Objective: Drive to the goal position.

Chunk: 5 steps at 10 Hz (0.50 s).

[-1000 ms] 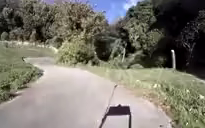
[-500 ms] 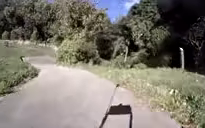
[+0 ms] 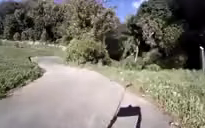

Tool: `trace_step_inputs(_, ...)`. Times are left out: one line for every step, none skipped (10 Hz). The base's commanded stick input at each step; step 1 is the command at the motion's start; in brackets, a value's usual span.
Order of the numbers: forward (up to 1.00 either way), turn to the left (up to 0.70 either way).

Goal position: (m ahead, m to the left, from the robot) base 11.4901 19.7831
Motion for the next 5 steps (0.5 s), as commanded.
trace_step_inputs(0.00,0.00)
trace_step_inputs(0.00,0.00)
trace_step_inputs(0.88,0.00)
trace_step_inputs(0.45,0.00)
trace_step_inputs(0.01,0.00)
